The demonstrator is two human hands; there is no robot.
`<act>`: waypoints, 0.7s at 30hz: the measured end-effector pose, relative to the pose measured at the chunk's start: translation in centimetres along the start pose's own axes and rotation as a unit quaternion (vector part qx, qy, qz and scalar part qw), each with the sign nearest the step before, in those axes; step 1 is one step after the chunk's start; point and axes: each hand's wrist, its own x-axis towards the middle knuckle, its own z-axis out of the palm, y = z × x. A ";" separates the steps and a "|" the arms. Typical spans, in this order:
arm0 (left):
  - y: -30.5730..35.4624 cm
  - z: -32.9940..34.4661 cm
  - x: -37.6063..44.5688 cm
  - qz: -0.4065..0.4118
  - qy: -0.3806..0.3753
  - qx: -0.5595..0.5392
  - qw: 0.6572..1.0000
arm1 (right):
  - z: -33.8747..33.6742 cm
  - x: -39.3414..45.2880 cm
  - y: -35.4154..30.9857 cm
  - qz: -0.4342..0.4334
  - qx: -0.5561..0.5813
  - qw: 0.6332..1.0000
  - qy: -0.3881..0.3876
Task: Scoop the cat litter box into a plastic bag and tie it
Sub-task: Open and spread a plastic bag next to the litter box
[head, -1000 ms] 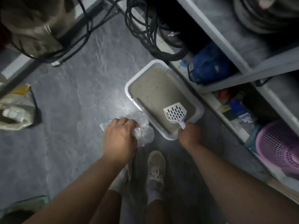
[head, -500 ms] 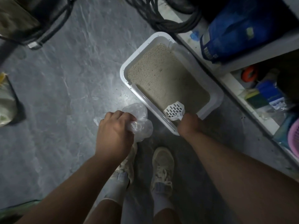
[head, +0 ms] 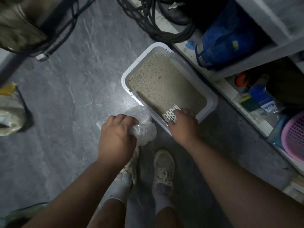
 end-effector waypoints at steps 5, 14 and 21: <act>2.5 -4.2 -0.9 -0.009 0.015 -0.014 1.000 | -6.4 -5.8 -5.5 0.069 0.421 0.894 -0.134; 3.5 -8.3 -5.1 0.010 0.040 -0.126 0.991 | -9.4 -12.0 -11.8 0.053 0.496 0.852 -0.159; -2.0 -8.8 -5.7 0.014 -0.001 -0.141 0.990 | -6.6 -11.3 -13.8 0.105 0.467 0.875 -0.073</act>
